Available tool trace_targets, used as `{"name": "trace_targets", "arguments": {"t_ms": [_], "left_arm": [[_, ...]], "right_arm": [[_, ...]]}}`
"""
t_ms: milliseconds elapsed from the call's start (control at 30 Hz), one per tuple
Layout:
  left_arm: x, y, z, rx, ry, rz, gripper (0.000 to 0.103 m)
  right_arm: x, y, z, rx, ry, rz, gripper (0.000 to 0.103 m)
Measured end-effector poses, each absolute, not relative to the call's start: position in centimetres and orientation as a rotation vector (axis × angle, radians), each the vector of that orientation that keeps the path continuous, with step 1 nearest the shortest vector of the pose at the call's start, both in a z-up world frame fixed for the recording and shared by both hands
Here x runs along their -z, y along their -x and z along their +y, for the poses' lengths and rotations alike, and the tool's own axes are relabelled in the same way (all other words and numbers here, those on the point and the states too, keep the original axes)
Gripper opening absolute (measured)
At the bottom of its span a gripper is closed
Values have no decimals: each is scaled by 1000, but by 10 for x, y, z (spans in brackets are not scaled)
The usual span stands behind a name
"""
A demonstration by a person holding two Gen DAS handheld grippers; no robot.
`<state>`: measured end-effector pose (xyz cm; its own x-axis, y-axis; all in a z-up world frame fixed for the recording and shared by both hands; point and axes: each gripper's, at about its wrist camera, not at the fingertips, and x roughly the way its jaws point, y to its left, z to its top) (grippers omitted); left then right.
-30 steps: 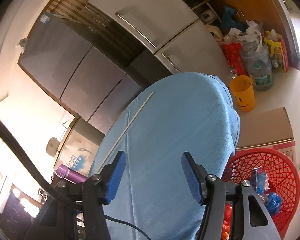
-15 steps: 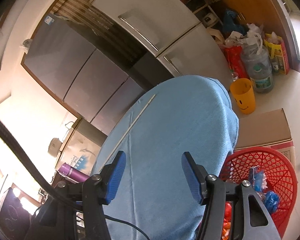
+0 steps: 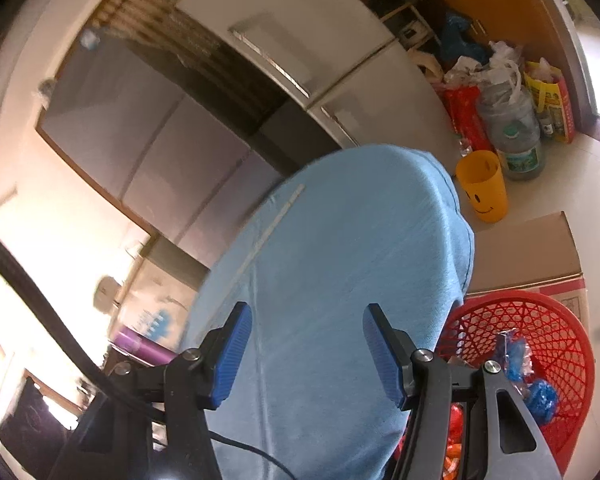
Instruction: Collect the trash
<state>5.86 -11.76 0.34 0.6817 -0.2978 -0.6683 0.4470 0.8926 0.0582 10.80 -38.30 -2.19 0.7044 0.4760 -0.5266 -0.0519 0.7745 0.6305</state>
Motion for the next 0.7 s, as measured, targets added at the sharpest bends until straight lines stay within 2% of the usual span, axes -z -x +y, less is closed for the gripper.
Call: {"name": "trace_targets", "arguments": {"t_ms": [200, 433, 567, 633, 700], "left_arm": [[41, -128, -42, 132, -88, 811, 76], [115, -194, 4, -83, -97, 921, 76], [136, -216, 16, -88, -56, 958, 77], [143, -224, 26, -91, -4, 959, 81], [144, -231, 36, -97, 25, 959, 82]], "right_arm": [[51, -153, -315, -281, -404, 801, 62], [90, -214, -239, -235, -228, 882, 62], [109, -242, -214, -181, -166, 907, 62], [119, -252, -207, -161, -139, 926, 63], [119, -257, -193, -128, -75, 888, 65]]}}
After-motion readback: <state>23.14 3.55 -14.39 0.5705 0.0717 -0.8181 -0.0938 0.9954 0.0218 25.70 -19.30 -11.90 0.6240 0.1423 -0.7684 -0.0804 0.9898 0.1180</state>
